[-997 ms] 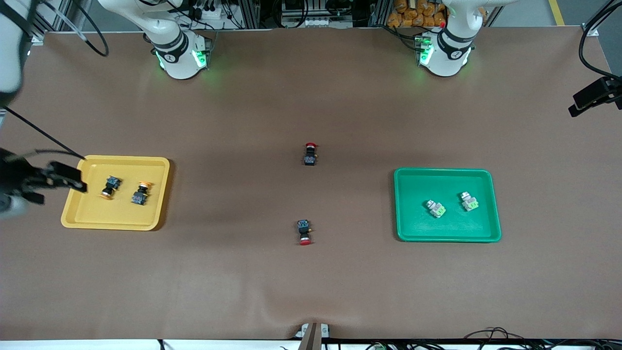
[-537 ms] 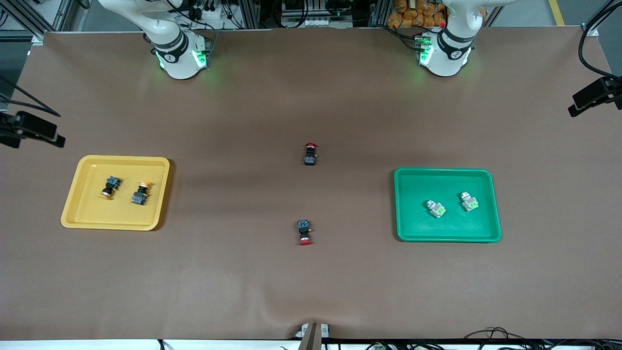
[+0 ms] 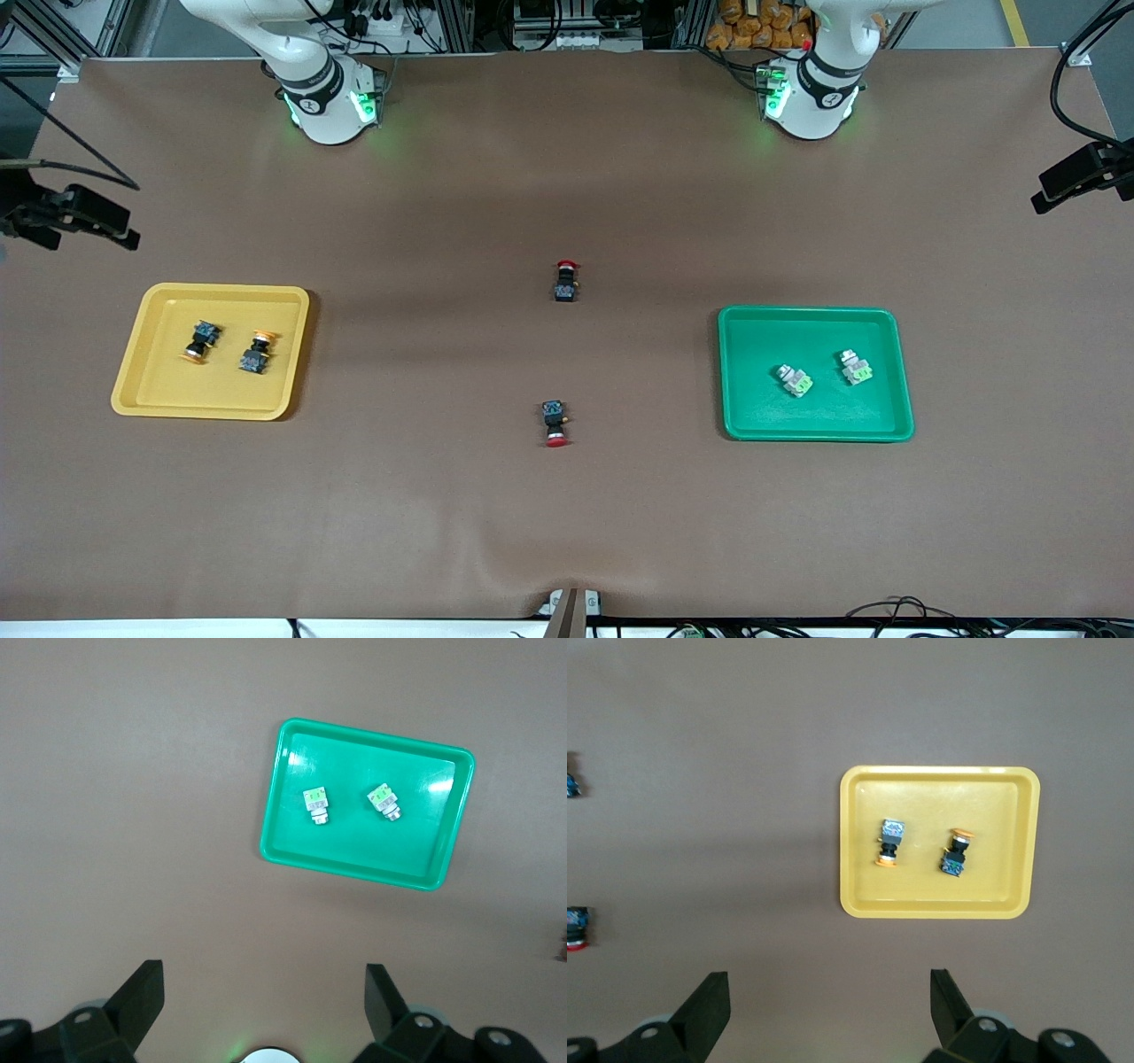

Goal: Place green and yellow buttons in trays

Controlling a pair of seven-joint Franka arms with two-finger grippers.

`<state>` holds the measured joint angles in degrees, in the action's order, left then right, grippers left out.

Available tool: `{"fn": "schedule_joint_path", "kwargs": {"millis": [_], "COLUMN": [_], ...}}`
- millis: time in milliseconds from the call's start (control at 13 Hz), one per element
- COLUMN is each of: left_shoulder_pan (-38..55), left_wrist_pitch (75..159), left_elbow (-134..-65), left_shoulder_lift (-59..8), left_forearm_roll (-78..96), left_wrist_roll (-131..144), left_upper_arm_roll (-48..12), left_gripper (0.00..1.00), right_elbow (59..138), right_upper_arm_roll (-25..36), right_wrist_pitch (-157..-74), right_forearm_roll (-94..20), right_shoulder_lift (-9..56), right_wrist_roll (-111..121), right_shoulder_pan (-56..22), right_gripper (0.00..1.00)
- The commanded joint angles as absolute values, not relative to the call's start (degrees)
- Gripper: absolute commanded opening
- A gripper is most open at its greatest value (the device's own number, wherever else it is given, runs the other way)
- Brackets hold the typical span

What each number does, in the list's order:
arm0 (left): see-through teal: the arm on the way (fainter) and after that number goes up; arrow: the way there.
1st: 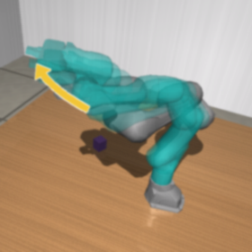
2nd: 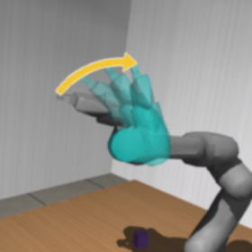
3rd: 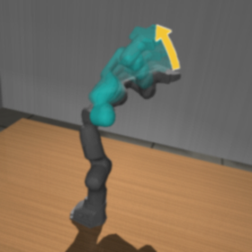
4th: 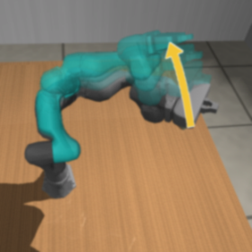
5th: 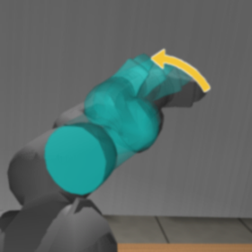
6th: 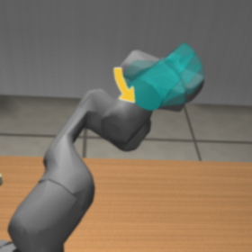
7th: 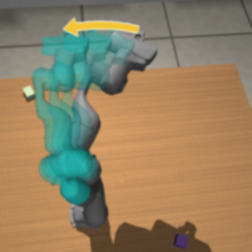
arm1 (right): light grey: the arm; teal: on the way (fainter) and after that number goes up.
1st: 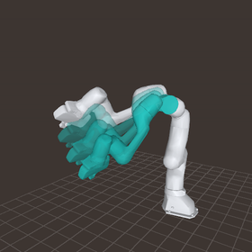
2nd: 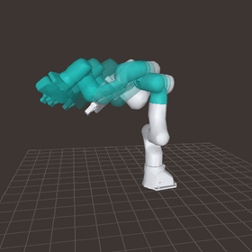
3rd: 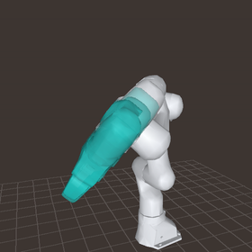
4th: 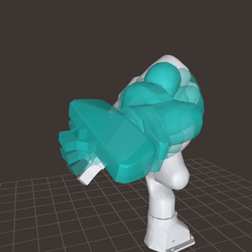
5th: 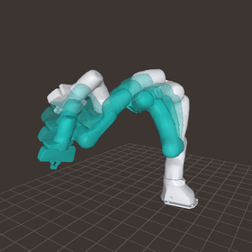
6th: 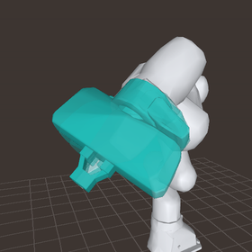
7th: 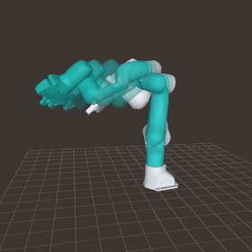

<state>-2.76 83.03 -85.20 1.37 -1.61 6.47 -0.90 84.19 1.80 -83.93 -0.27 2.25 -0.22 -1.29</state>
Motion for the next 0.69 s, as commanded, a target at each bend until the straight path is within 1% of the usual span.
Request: {"fn": "schedule_joint_path", "kwargs": {"millis": [0, 153, 307, 613], "left_shoulder_pan": [-2.64, -2.46, -2.37, -2.37], "left_wrist_pitch": [82.71, 82.71, 82.71, 82.71], "left_elbow": [-84.99, -85.08, -85.34, -86.65], "left_shoulder_lift": [1.23, 1.14, 1.23, 1.84], "left_forearm_roll": [-0.88, -0.97, -0.97, -1.23], "left_wrist_roll": [5.19, 5.27, 5.19, 4.4], "left_upper_arm_roll": [-0.62, -0.7, -0.79, -3.33], "left_gripper": [1.0, 1.0, 1.0, 1.0], "right_elbow": [87.19, 87.36, 89.28, 92.46], "right_upper_arm_roll": [0.18, 0.18, 0.09, 0.0], "right_wrist_pitch": [-85.43, -85.43, -85.95, -87.8], "right_forearm_roll": [2.2, 2.2, 2.2, 2.2], "right_shoulder_lift": [-0.09, -0.44, -1.84, -3.86], "right_wrist_roll": [4.72, 5.89, 5.89, 6.15], "right_shoulder_pan": [-0.26, 0.09, 0.0, -0.17], "right_gripper": [1.0, 1.0, 1.0, 1.0]}}
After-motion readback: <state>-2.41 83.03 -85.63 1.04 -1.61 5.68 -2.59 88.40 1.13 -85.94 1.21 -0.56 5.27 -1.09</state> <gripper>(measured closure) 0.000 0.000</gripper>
